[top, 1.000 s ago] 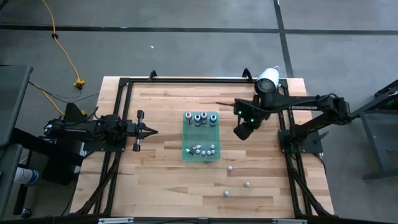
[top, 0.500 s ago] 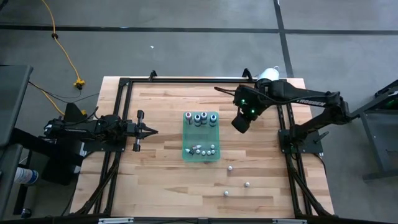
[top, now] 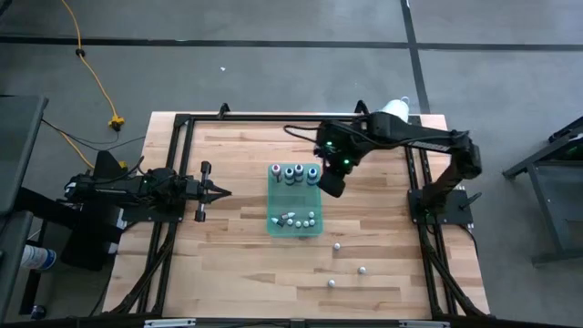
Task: Pick & Place food coloring
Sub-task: Put the small black food coloring bottle into the green bin
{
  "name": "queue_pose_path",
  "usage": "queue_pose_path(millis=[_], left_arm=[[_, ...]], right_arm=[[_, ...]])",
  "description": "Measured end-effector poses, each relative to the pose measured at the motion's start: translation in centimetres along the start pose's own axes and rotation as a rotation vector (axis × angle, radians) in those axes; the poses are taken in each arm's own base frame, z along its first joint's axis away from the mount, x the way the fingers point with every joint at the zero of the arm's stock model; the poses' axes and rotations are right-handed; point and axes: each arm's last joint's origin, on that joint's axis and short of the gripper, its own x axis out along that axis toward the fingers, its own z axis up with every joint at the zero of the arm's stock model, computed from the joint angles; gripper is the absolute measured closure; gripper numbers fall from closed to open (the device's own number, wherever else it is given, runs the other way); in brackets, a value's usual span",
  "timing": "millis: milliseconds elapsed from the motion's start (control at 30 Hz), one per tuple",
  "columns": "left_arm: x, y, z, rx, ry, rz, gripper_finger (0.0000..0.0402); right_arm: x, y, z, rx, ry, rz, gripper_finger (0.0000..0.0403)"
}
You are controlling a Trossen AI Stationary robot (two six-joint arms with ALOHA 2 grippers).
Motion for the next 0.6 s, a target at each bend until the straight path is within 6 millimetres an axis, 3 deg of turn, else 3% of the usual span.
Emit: queue_pose_path(millis=[300, 600], left_arm=[[0.0, 0.0, 0.0, 0.000, 0.000, 0.000, 0.0401], [0.0, 0.0, 0.0, 0.000, 0.000, 0.000, 0.0401]], right_arm=[[3.1, 1.0, 3.0, -0.202, 0.094, 0.002, 0.0355], [6.9, 1.6, 3.2, -0.338, 0.182, -0.046, 0.0355]])
